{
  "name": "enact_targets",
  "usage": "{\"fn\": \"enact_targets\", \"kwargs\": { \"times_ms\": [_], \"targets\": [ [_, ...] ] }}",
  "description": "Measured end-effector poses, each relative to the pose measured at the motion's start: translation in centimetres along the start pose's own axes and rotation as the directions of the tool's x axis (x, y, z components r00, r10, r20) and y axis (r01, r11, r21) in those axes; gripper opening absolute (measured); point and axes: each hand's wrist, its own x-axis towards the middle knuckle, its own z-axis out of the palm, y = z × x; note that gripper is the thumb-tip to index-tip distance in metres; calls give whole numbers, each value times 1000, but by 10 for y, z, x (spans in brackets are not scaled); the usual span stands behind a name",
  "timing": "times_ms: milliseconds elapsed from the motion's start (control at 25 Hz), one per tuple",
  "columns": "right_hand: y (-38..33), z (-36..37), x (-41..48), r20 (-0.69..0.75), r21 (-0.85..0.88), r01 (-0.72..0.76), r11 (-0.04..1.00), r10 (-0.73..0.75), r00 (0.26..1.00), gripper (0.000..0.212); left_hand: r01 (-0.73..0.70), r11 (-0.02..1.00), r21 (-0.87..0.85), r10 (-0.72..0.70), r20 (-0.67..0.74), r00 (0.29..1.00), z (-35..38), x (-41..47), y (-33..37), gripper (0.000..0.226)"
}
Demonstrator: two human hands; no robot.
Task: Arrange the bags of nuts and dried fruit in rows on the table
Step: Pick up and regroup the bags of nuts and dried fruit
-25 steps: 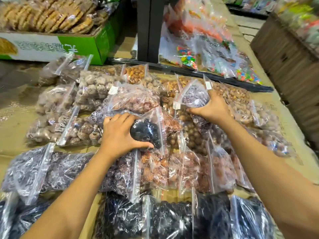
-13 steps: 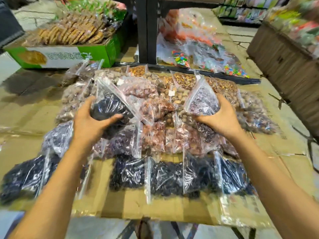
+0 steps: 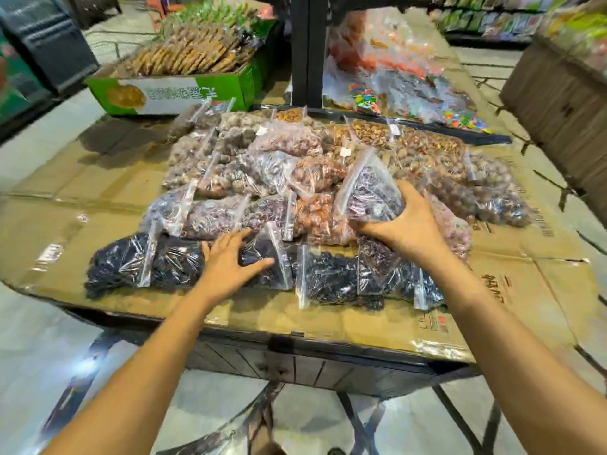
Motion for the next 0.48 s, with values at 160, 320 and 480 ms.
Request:
{"fn": "enact_targets", "kwargs": {
  "times_ms": [160,320,480],
  "targets": [
    [-6,21,-10,26,-15,-75,997,75,997,89,-125,973,193,140,-66,988,17,-17,-10,114],
    [-15,49,-8,3,-11,-128,992,128,992,116,-304,931,203,301,43,953,5,3,-27,111],
    [-21,80,-5,-36,-14,-163,986,163,986,112,-416,909,19,412,113,904,-3,14,-40,91]
  ]
}}
